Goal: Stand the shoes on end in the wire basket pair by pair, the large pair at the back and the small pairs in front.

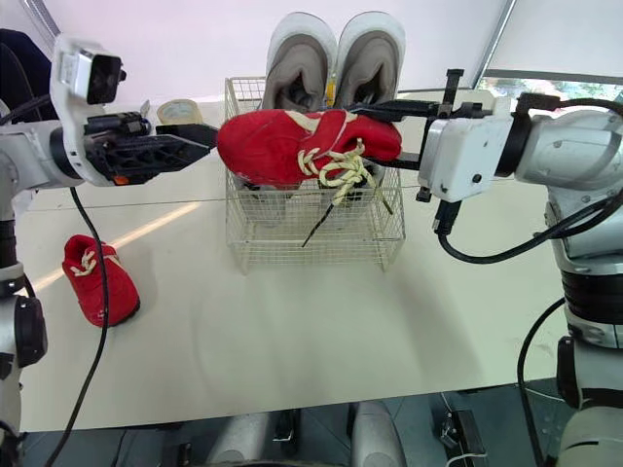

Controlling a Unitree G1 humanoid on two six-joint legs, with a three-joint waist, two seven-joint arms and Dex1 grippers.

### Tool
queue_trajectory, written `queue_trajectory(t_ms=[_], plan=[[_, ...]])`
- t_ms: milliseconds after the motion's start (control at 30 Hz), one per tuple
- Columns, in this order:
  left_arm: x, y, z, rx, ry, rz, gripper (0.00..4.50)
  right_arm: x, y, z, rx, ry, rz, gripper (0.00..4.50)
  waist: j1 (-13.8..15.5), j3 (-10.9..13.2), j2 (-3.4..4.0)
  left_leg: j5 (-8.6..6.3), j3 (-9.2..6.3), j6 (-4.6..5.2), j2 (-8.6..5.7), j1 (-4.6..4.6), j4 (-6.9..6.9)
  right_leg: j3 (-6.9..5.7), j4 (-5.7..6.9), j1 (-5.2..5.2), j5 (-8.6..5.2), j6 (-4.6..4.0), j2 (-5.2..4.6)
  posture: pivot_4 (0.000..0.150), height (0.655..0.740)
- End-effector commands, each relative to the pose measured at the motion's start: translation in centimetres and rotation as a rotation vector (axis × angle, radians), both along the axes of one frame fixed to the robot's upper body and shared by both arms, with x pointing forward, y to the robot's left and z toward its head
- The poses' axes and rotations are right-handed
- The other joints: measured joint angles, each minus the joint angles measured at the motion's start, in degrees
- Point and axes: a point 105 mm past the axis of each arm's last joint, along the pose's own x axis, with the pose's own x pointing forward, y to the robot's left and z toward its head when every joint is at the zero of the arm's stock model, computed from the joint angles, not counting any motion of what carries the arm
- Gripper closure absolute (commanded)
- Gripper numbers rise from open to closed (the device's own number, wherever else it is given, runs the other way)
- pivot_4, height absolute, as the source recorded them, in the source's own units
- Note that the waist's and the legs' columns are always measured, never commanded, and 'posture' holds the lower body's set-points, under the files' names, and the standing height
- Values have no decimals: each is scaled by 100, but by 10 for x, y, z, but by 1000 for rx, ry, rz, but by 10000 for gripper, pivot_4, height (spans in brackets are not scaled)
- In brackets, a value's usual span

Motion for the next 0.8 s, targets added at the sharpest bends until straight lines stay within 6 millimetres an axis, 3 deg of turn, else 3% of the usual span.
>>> queue_trajectory(t_ms=[33, 333, 433, 600, 667, 800], plan=[[-5, -5, 5, 7, -41, -21, 0, -11, 9, 14, 13, -64, 45, 34592, 5, 0, 0, 0, -1, 0, 0, 0, 0, 1, 0, 0, 0, 0, -1, 1500, 7400], [0, -12, 4, -13, -39, -26, 0, -20, 25, 13, 8, -42, 98, 34592, 7, 0, 0, 1, -3, -1, 0, -1, 0, 5, 3, -2, 0, -1, -3, 1500, 7400], [-3, -14, 3, -29, -26, -49, 8035, -20, 27, 15, 8, -40, 97, 34661, 4, 0, 0, 1, -2, -1, 0, -1, 1, 5, 3, -1, 1, -1, -3, 1500, 7400], [-4, -15, 0, -35, -24, -58, 32959, -19, 28, 16, 5, -26, 93, 34661, -1, 0, 0, 1, -2, -1, 0, -1, 2, 5, 4, -1, 1, -1, -3, 1500, 7400], [-4, -16, 0, -36, -26, -55, 40757, -18, 27, 15, 4, -13, 88, 34661, 3, 0, 0, 1, -3, -1, 0, -1, 2, 5, 4, -1, 1, -1, -2, 1500, 7400], [-3, -16, -1, -43, -27, -49, 42022, -16, 23, 13, 24, 63, 69, 34661, 6, 0, 0, 1, -3, -1, 0, -1, 2, 5, 5, -1, 1, 0, -2, 1500, 7400]])
